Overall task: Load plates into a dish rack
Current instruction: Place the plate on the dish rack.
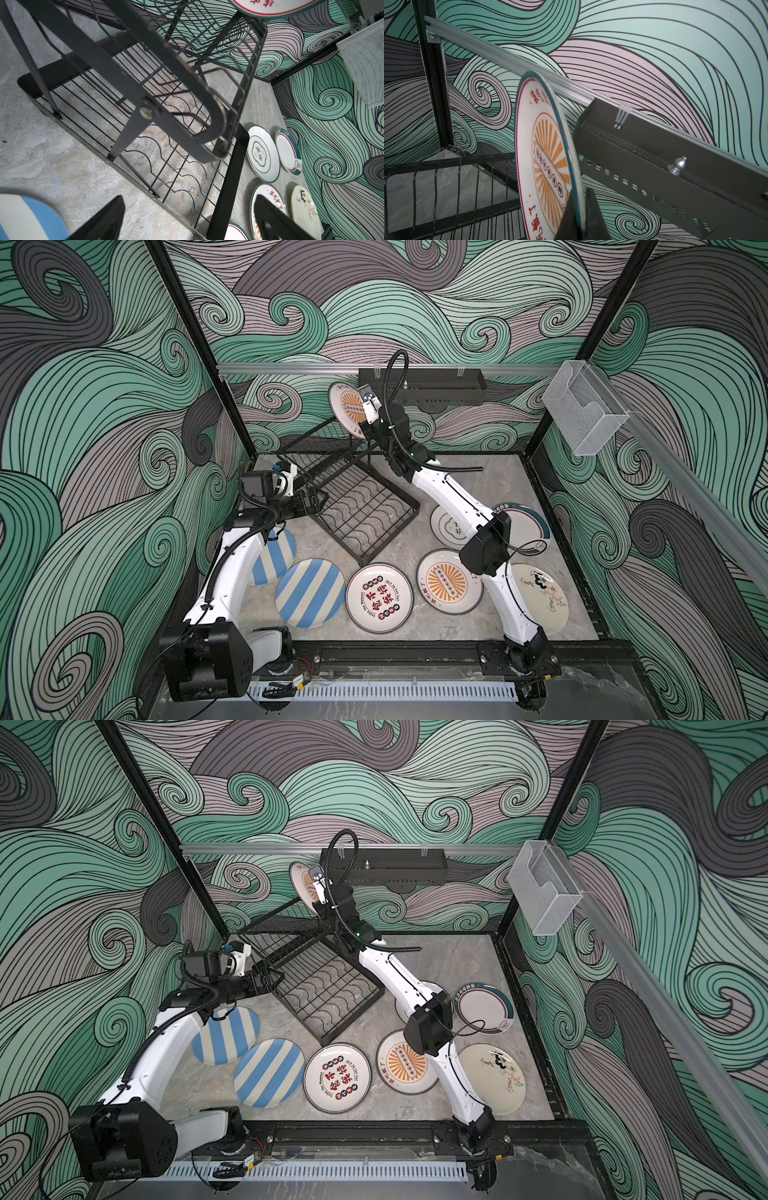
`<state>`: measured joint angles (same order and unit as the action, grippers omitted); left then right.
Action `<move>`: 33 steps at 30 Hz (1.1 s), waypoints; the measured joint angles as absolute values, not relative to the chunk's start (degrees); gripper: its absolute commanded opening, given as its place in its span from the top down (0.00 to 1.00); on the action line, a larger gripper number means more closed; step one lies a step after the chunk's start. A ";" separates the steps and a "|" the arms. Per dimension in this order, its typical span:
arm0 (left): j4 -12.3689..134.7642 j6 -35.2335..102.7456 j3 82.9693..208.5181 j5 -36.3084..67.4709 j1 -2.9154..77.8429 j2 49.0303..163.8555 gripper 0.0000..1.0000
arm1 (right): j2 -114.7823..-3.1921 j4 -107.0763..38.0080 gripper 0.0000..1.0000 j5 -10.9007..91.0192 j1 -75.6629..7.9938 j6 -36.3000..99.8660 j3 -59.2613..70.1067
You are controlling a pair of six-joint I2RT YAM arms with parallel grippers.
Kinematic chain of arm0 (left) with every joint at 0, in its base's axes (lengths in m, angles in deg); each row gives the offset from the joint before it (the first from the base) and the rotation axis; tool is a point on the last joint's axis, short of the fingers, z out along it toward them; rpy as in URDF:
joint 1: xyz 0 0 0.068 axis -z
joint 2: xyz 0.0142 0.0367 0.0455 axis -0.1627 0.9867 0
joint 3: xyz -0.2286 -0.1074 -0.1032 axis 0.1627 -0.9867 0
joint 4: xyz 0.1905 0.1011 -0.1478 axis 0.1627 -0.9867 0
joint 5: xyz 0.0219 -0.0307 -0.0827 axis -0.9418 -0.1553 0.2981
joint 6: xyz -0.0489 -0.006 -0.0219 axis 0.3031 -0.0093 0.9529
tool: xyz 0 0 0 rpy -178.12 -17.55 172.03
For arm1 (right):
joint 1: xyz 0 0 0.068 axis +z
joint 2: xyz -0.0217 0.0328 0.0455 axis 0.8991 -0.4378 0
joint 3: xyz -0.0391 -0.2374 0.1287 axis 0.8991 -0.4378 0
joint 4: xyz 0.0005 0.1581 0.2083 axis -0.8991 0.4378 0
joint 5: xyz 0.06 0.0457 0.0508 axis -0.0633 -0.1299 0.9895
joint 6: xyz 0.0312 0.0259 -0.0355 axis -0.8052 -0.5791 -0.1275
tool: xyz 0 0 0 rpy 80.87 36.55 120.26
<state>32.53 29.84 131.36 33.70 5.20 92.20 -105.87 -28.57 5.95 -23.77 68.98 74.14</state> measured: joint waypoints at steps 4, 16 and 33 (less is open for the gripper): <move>32.53 29.84 131.36 33.92 5.20 92.20 0.01 | -106.63 -28.83 1.00 4.68 -23.81 70.90 76.37; 32.53 29.84 131.36 34.55 5.20 92.20 0.01 | -107.68 -29.05 1.00 2.91 -23.48 72.59 77.07; 32.53 29.84 131.36 35.12 5.20 92.20 0.01 | -110.17 -29.97 1.00 1.38 -22.72 74.05 77.07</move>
